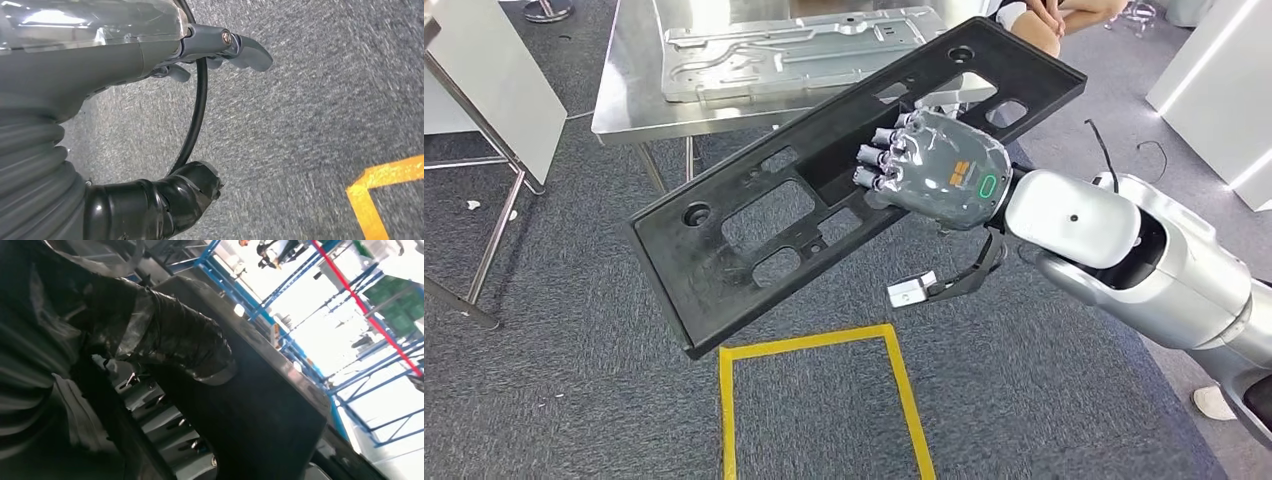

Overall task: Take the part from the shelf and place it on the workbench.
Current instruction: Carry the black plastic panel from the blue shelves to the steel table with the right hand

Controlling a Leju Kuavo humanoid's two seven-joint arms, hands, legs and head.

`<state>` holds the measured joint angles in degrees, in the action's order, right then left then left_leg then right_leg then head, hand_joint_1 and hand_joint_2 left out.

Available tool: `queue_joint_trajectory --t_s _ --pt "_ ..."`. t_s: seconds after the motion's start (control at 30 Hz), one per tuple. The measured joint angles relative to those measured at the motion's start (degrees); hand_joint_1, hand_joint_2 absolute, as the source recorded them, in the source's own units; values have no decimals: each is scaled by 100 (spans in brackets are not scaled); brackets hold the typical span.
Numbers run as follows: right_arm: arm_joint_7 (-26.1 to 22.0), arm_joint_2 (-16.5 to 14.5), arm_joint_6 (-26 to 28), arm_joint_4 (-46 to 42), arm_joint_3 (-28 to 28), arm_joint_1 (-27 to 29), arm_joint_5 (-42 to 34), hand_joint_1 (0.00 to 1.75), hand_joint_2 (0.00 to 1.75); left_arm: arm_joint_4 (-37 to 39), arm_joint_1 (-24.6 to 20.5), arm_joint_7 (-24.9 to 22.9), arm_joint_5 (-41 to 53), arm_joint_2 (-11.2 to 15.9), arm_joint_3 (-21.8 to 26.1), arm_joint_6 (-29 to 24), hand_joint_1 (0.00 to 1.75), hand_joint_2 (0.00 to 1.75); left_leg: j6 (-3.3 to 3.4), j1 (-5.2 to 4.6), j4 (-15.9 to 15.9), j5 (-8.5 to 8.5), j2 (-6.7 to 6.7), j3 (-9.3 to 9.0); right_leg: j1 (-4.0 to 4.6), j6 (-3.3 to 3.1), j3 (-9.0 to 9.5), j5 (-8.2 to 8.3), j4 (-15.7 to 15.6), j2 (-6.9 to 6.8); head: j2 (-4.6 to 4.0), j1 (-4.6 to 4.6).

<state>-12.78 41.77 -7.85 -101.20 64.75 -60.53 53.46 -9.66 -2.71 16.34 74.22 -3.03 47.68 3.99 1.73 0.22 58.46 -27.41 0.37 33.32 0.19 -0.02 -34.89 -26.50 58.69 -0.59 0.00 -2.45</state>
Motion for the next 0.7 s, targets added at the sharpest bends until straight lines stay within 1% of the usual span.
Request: queue_joint_trajectory --t_s 0.03,0.07,0.1,0.13,0.17,0.2,0.23,0.27,0.3,0.33,0.37,0.4,0.43,0.47,0.5,0.53,0.57,0.6,0.63,0.67,0.7 --pt "-1 -1 -1 0 -1 -4 0 175 175 0 -4 -6 5 0 1 0 0 175 -38 1 -16 -25 13 -26 9 -25 19 -21 -26 22 0 -1" --pt "-1 -3 -1 -1 -2 -2 0 175 175 0 -5 -11 9 -1 1 -2 0 175 -72 0 -24 -38 22 -58 -8 -51 68 -21 -59 40 0 -1" --pt "-1 -7 -1 -2 -4 -3 0 175 175 0 -10 -15 14 -3 1 -4 0 175 -105 -1 31 -59 23 -75 -28 -72 145 -23 -103 53 0 -3" --pt "0 -13 -1 -2 -6 -6 0 175 175 0 -18 -19 17 -4 2 -8 0 175 -135 -2 172 -105 20 -41 -49 -94 234 -27 -148 61 0 -2" --pt "2 -19 -1 -2 -8 -7 0 175 175 0 -21 -25 17 -3 2 -13 0 175 -163 4 456 -188 11 93 -67 -110 324 -44 -178 60 0 -2" --pt "2 -26 -1 0 -6 -9 0 175 175 0 -22 -30 18 0 3 -17 0 175 -187 10 843 -307 6 309 -66 -124 398 -92 -190 61 0 -1" --pt "0 -32 -2 2 -1 -1 0 175 175 0 -15 -37 18 3 3 -20 0 175 -205 14 1235 -412 6 577 -65 -134 462 -148 -191 65 0 2" --pt "-3 -37 -3 2 5 11 0 175 175 0 -2 -43 18 7 3 -21 0 175 -218 16 1529 -435 6 824 -64 -133 536 -215 -190 76 0 1" --pt "-7 -42 -3 3 12 23 0 175 175 0 14 -48 18 8 3 -21 0 175 -223 18 1610 -334 6 973 -64 -128 621 -285 -190 92 0 2" --pt "-9 -46 -4 3 15 31 0 175 175 0 27 -51 18 8 3 -21 0 175 -217 18 1453 -98 6 1007 -64 -118 720 -361 -190 109 0 2" --pt "-10 -51 -4 3 17 34 0 175 175 0 36 -52 18 8 3 -21 0 175 -200 18 1084 238 4 933 -65 -102 829 -445 -191 123 0 2" --pt "-9 -55 -4 4 19 33 1 175 175 0 45 -56 18 11 4 -21 0 175 -170 9 725 491 -4 820 -65 -81 915 -529 -200 131 0 -1" --pt "-10 -60 -9 5 24 31 1 175 175 0 49 -58 18 12 4 -21 0 175 -136 -4 404 641 -12 690 -62 -49 983 -602 -211 141 0 -1" --pt "-13 -67 -16 8 27 31 2 175 175 0 49 -62 18 13 5 -23 0 175 -94 -21 206 665 -16 585 -60 -11 1031 -659 -238 147 0 -3" --pt "-16 -72 -25 11 30 36 2 175 175 0 45 -69 18 13 6 -26 0 175 -50 -38 139 574 -20 520 -58 30 1076 -682 -263 152 0 -4" --pt "-21 -75 -32 14 29 39 2 175 175 0 37 -76 18 10 7 -29 0 175 -8 -45 68 506 -13 457 -56 71 1107 -661 -256 159 0 -3" --pt "-23 -79 -33 15 22 44 2 175 175 0 30 -84 18 9 7 -34 0 175 31 -34 14 457 -13 387 -58 104 1082 -603 -166 153 0 -3" --pt "-25 -79 -33 17 16 46 2 175 175 0 29 -91 18 9 8 -39 0 175 66 -18 -49 417 -12 302 -60 133 985 -496 54 143 0 -4" --pt "-26 -79 -31 17 12 42 2 175 175 0 30 -95 18 8 8 -43 0 175 90 1 -107 376 -13 201 -62 158 780 -396 375 131 0 -6" --pt "-26 -79 -31 20 13 42 2 175 175 0 31 -98 18 8 8 -46 0 175 103 19 -163 327 -19 85 -68 180 514 -361 748 118 0 -7" --pt "-27 -79 -31 22 19 46 2 175 175 0 33 -99 18 8 9 -48 0 175 112 23 -201 263 -23 -22 -77 200 237 -423 1082 107 0 -10"
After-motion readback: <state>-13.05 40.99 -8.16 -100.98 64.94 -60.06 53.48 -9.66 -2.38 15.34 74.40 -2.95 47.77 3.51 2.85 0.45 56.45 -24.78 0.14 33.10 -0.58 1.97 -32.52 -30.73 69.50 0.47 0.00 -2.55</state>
